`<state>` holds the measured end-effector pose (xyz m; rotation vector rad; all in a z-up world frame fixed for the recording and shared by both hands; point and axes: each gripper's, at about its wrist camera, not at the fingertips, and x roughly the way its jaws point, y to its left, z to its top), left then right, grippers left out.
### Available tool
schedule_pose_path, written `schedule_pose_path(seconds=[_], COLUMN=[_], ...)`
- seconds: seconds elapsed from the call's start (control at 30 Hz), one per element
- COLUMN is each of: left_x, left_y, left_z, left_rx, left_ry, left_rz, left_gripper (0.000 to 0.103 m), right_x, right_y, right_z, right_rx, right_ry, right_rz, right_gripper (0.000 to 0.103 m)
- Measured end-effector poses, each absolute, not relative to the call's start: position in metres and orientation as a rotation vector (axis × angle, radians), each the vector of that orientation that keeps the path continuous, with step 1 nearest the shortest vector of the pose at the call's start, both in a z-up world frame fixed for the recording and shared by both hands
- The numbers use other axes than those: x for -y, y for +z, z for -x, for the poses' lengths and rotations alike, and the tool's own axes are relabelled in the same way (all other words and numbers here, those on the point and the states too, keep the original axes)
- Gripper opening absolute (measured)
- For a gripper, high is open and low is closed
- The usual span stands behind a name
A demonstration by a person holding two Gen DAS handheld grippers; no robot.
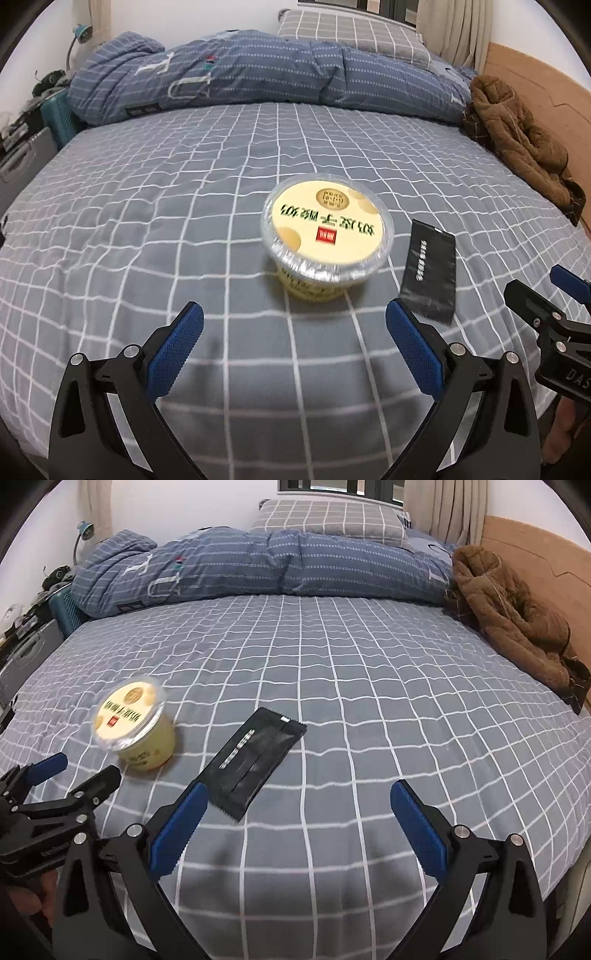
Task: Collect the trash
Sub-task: 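Grasp the yellow pudding cup with the left tool while the right tool grasps the black sachet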
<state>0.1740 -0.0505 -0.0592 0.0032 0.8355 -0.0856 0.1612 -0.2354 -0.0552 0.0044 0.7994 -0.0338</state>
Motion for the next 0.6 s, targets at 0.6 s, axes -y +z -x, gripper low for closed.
schedule_pose_path(seconds=[0.6], left_x=[0.065], left_y=[-0.081], left_z=[-0.230], left_rx=[-0.862], left_ry=[-0.130], left_rz=[0.050], left_gripper=[0.070], right_x=[0.242], right_y=[-0.073], right_z=[-0.214], right_rx=[-0.864], right_ry=[-0.072], right_rz=[-0.016], right_gripper=[0.095])
